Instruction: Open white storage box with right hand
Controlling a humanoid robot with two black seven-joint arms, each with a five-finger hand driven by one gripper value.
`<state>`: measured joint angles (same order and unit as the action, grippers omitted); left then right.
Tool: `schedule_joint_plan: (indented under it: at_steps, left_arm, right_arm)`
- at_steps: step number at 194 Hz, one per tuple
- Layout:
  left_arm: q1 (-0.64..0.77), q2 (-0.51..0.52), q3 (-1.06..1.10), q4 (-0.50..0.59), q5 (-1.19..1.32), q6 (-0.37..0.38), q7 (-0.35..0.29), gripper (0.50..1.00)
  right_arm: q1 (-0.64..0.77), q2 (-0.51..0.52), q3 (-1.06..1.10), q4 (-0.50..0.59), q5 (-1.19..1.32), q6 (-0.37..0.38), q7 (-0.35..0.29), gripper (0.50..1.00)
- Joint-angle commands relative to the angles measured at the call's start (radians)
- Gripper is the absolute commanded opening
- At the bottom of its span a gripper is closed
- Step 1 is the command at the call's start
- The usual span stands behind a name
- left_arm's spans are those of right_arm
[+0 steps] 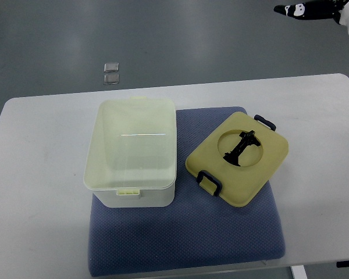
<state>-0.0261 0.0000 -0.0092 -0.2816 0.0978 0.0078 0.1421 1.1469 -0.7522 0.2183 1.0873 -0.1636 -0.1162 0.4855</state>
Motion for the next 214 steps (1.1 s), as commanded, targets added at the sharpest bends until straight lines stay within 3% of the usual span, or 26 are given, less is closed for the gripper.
schedule_joint_plan:
  at_steps: [1, 29, 40, 62, 80, 113, 140, 181, 214]
  left_arm:
    - [0.0, 0.0, -0.002, -0.001, -0.001, 0.001, -0.001, 1.0]
    - [0.0, 0.0, -0.002, -0.004, 0.0, 0.0, -0.001, 1.0]
    - [0.0, 0.0, -0.002, -0.007, 0.0, 0.0, 0.001, 1.0]
    - [0.0, 0.0, -0.002, -0.01, 0.0, 0.0, 0.001, 1.0]
    - [0.0, 0.0, -0.002, -0.01, 0.0, 0.0, 0.001, 1.0]
    - [0.0, 0.0, -0.002, -0.008, 0.0, 0.0, 0.001, 1.0]
    - [0.0, 0.0, 0.0, -0.01, 0.0, -0.002, 0.007, 1.0]
    - [0.0, 0.0, 0.0, -0.01, 0.002, -0.003, 0.034, 1.0]
    - [0.0, 0.0, -0.002, -0.01, 0.0, -0.003, 0.034, 1.0]
  right_arm:
    - [-0.05, 0.039, 0.081, -0.017, 0.246, 0.113, -0.076, 0.936]
    - [-0.128, 0.097, 0.148, -0.055, 0.527, 0.244, -0.154, 0.934]
    - [-0.167, 0.122, 0.161, -0.075, 0.61, 0.326, -0.185, 0.934]
    - [-0.213, 0.172, 0.184, -0.113, 0.703, 0.435, -0.197, 0.936]
    - [-0.242, 0.232, 0.231, -0.178, 0.727, 0.42, -0.196, 0.934]
    - [-0.251, 0.393, 0.358, -0.415, 0.714, 0.317, -0.203, 0.934]
    - [-0.214, 0.468, 0.374, -0.572, 0.713, 0.332, -0.242, 0.934]
    - [-0.205, 0.502, 0.374, -0.624, 0.714, 0.428, -0.395, 0.936]
    - [-0.205, 0.51, 0.374, -0.624, 0.704, 0.415, -0.384, 0.936]
